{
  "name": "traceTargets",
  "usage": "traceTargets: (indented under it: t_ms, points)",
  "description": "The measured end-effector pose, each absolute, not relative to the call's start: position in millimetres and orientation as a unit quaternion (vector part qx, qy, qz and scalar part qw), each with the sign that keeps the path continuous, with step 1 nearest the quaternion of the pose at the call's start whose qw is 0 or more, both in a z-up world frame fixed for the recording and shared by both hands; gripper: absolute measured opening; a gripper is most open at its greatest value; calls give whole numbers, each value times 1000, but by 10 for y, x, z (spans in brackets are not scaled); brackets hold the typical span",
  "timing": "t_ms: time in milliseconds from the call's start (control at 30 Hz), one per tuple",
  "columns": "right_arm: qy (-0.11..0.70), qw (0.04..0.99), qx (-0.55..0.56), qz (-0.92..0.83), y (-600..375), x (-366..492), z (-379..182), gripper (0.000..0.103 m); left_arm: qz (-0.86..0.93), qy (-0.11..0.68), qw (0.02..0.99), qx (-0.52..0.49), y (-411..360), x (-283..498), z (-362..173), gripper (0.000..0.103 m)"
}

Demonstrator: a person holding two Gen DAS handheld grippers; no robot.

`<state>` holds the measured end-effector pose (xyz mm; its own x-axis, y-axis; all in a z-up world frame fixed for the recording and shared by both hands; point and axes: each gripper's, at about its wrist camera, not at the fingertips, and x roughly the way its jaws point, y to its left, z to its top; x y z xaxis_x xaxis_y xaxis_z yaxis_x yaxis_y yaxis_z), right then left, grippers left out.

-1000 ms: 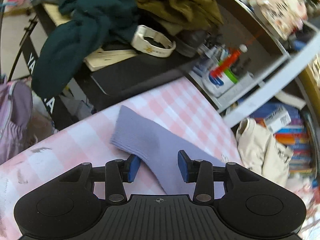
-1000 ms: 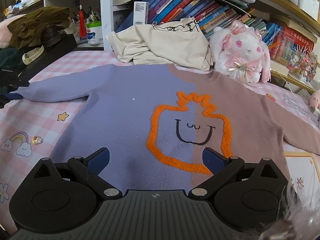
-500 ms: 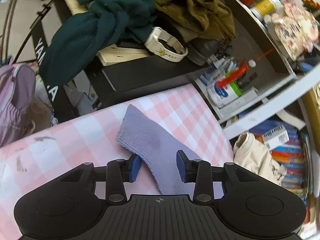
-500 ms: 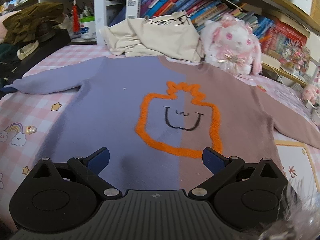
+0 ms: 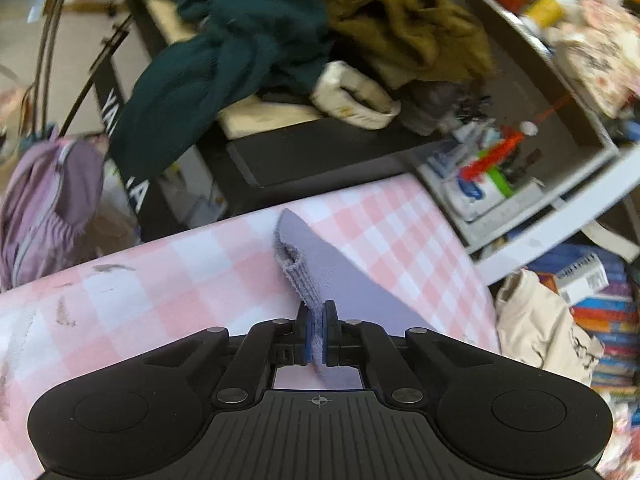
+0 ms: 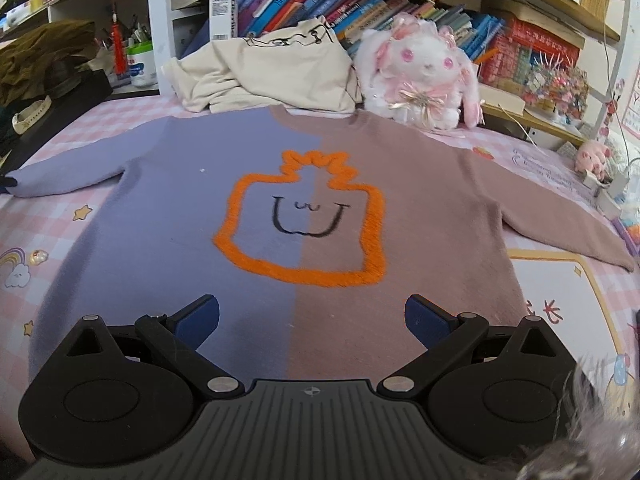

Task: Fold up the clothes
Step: 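Carry the lavender sleeve across the sweater body with the left gripper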

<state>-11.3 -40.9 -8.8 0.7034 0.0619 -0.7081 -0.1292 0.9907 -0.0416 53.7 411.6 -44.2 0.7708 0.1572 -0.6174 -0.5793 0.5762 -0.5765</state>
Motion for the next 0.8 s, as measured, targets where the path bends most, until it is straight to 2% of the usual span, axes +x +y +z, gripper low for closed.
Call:
traceTargets:
  t_ms: [267,800]
  points:
    - [375,922,-49,80,-747,-87,-80,100,140,237,909,-313,3408,582,47,3]
    - [382,910,-30,158,-1680,143,-121,100,25,230,940,-252,1529,991,767,3]
